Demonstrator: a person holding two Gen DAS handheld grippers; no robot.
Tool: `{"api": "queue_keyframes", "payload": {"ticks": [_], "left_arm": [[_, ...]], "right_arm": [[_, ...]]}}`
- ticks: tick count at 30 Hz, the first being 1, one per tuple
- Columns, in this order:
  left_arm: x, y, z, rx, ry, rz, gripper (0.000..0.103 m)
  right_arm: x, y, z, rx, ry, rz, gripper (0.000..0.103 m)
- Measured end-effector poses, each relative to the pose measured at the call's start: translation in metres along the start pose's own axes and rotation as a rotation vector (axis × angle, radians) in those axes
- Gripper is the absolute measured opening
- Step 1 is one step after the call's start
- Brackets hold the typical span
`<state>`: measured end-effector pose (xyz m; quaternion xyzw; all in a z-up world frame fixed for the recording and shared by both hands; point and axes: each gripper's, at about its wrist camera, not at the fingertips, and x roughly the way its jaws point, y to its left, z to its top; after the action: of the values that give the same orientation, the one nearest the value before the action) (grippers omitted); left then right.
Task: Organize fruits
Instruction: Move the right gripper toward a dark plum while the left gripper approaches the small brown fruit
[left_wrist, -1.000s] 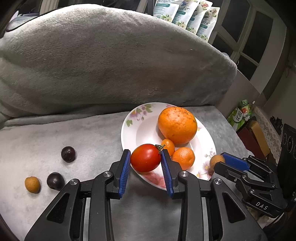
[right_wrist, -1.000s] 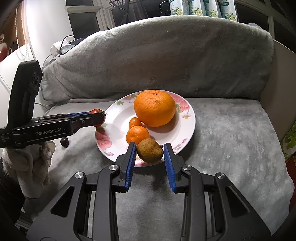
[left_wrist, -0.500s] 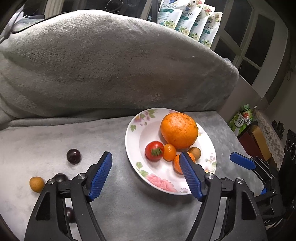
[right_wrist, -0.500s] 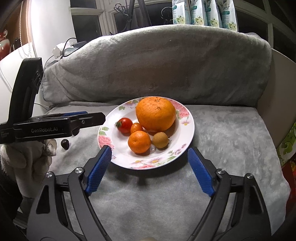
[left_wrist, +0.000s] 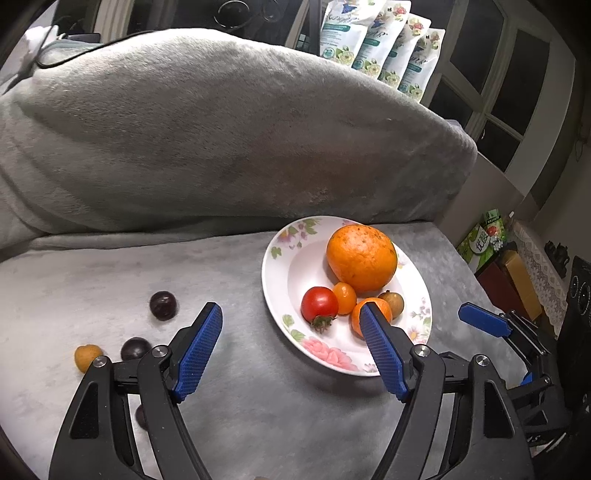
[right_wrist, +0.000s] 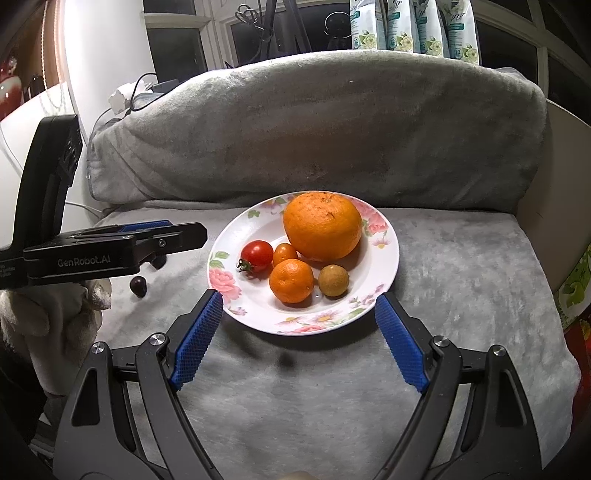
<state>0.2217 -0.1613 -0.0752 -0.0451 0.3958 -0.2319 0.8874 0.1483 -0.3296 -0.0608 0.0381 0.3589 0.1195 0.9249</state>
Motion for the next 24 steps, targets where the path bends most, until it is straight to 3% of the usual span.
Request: {"api": "queue_keyframes", "payload": {"ticks": [11, 24], "left_arm": [[-0.031, 0.025, -0.005, -0.025, -0.058, 0.01, 0.077], [-0.072, 0.102, -0.01, -0.137, -0.141, 0.082, 0.077]], "right_arm": [[-0.011, 0.024, 0.002, -0.023, -0.049, 0.024, 0.087], [-0.002, 0.067, 0.005, -0.099, -0.024, 0.063, 0.087]]}}
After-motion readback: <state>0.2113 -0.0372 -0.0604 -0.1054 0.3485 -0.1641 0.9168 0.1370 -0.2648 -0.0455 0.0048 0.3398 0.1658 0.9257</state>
